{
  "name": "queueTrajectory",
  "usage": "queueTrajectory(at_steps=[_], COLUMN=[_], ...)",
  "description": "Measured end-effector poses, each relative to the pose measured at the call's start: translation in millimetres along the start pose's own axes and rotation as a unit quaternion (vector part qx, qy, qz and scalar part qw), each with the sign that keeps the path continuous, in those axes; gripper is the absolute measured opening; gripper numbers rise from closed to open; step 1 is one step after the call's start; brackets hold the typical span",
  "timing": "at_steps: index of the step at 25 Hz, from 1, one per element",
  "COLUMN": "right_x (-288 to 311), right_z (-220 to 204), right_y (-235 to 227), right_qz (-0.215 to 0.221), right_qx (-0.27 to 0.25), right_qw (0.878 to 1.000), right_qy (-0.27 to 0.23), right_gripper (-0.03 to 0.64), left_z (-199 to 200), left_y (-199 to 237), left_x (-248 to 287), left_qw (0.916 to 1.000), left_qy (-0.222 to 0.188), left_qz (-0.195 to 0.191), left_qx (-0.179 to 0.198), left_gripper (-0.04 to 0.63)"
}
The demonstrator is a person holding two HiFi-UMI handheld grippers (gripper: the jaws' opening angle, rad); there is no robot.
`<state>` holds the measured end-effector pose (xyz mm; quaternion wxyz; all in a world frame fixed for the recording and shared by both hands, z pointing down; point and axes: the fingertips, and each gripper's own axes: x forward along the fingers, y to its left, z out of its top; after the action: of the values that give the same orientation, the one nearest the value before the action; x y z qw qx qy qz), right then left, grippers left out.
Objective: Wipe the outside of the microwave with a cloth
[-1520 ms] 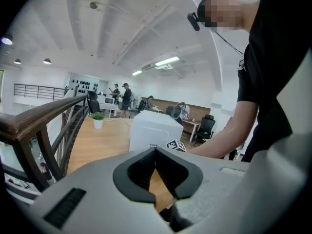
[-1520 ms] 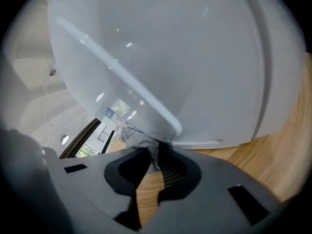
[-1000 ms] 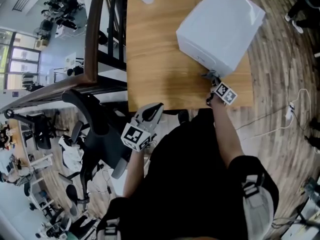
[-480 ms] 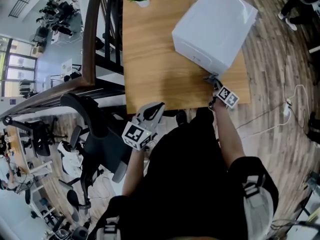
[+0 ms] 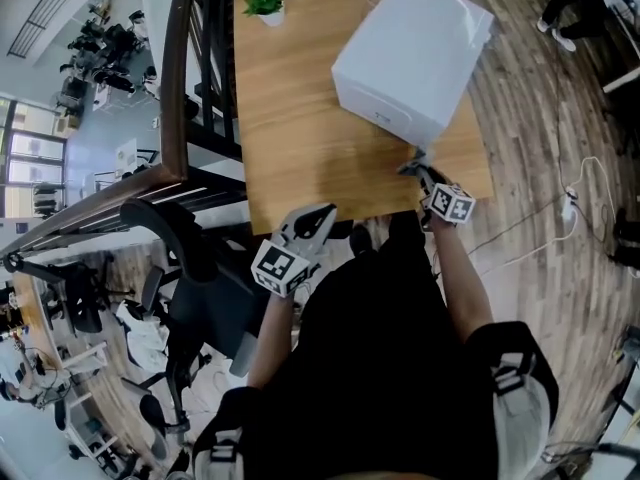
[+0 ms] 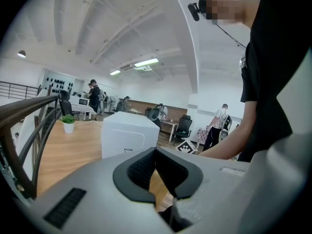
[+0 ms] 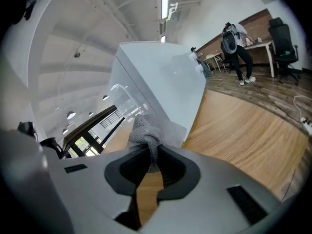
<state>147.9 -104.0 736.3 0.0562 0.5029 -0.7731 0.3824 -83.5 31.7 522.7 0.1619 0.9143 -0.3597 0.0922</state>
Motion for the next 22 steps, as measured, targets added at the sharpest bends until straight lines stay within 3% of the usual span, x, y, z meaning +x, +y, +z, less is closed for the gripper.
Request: queueTrajectory(at_steps=[4,7,12,17,22], right_x=[-19.8,-32.0,-46.4,-74.7,-108.2], right_z=[5.2,25.4,61.2,91.0,110.9], right_y=[23.9,49.3,89.4,128.2,148.0], right_qz=[0.024,0.053,0.113,0.154,0.187], right_qx=[-0.072,-0.157,-0.283,-0.41,-0.433], right_qw=[0.997,0.986,0.952,0.899,0.882], right_qy=[0.013,0.016,0.017,0.021,0.014], right_gripper=[0.045,0.045,0.044,0.043,0.04], left_z=[8.8,17.2,23.2,23.4,26.0], left_y=[-4.9,-0.9,-2.4,-25.1,-49.5], left_x=[-5.1,-5.1,5.5,26.7,48.5], left_qw=[1.0,0.9997,0.9984,0.9986,0.9986], left_qy=[-0.008,-0.022,-0.039,-0.029,-0.026], left_qz=[0.0,0.012,0.039,0.041,0.045], left_qx=[-0.003,0.002,-0.015,-0.018,-0.014], left_gripper=[0.002,0.002,0.002,0.002,0.002])
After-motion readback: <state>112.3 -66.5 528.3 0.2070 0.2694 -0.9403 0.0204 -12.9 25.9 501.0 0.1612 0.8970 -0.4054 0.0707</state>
